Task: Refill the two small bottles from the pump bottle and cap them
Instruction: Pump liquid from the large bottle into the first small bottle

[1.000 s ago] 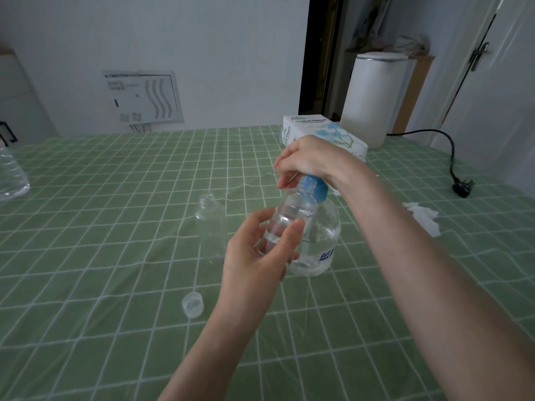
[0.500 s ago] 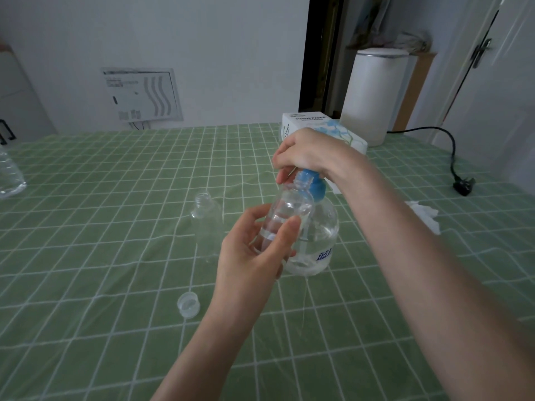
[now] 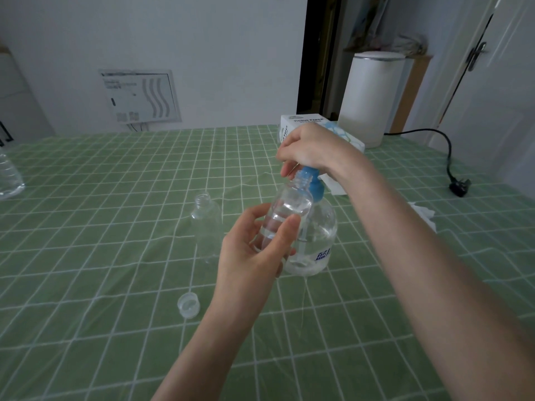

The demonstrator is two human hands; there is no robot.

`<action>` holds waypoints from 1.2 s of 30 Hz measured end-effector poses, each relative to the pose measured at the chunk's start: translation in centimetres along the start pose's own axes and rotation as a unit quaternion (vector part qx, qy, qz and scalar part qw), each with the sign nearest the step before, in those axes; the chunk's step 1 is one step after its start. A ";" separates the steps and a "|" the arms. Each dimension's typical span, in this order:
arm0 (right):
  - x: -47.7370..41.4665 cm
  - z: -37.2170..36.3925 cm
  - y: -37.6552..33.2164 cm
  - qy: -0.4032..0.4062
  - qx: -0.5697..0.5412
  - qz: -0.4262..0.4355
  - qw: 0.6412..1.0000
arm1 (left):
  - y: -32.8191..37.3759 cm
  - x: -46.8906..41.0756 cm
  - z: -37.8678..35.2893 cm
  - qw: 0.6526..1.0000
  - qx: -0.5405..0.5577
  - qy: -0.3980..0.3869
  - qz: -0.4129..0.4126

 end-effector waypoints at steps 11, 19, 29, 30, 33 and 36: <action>0.0 -1.5 0.8 -0.043 0.000 -0.024 0.999 | -0.4 0.1 0.2 1.000 -0.008 -0.001 0.008; 0.0 -1.4 0.9 -0.032 -0.016 -0.022 0.999 | -0.4 0.1 0.3 1.000 -0.009 0.007 0.010; -0.2 -0.6 0.0 -0.016 -0.023 0.001 1.000 | -0.1 -0.1 0.1 1.000 0.005 0.011 0.010; -0.2 -0.8 0.0 -0.025 -0.021 -0.003 0.999 | -0.2 -0.1 0.2 1.000 0.005 0.011 0.009; 0.0 -0.8 0.0 -0.031 -0.021 -0.005 0.999 | -0.3 -0.1 0.1 1.000 0.004 0.005 0.006; 0.1 -0.9 0.2 -0.024 -0.026 -0.006 0.999 | -0.5 0.0 0.2 1.000 -0.002 0.004 0.006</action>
Point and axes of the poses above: each hand's wrist, its own x-axis away from the middle knuckle, its own z-axis out of the back of the hand, y = z × x, the point moved 9 cm from there along -x, towards the middle knuckle, and after that the axes turned 3 degrees about -x, right-handed, at the moved point
